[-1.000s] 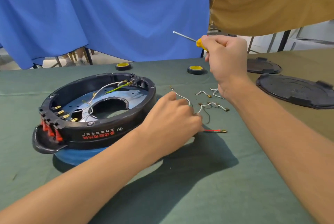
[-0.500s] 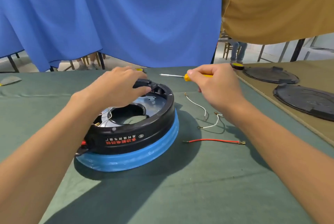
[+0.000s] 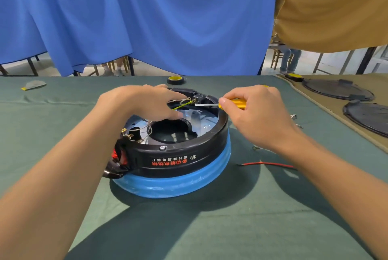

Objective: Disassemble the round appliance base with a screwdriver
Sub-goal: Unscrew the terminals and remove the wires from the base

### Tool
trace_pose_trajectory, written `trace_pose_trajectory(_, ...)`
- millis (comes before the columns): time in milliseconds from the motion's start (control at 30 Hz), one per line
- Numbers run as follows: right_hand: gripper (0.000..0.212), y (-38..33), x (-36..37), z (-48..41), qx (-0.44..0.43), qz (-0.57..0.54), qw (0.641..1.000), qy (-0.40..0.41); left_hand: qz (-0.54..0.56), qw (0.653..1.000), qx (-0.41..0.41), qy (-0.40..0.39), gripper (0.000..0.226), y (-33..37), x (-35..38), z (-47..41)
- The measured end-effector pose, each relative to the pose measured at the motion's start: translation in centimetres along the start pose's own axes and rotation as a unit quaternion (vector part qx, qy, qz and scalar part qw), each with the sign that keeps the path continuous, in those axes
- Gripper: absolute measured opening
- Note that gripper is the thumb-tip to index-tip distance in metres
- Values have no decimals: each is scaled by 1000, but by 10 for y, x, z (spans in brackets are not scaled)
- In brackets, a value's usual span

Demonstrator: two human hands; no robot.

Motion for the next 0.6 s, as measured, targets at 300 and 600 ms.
trace_pose_trajectory(300, 23, -15, 0, -1, -40, 32, 999, 9, -25, 998, -25, 52, 61, -4, -8, 3)
trace_pose_trajectory(600, 24, -15, -3, 4, -46, 43, 997, 49, 21, 999, 15, 38, 59, 7, -4, 1)
Point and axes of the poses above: each hand's wrist, its own z-axis away from the middle knuckle, its own x-axis out of the palm, y = z × x, the point moved 9 cm from there along -z, towards the middle knuckle, and after that the axes turned 10 degrees about -x, right-handed, at the moved point
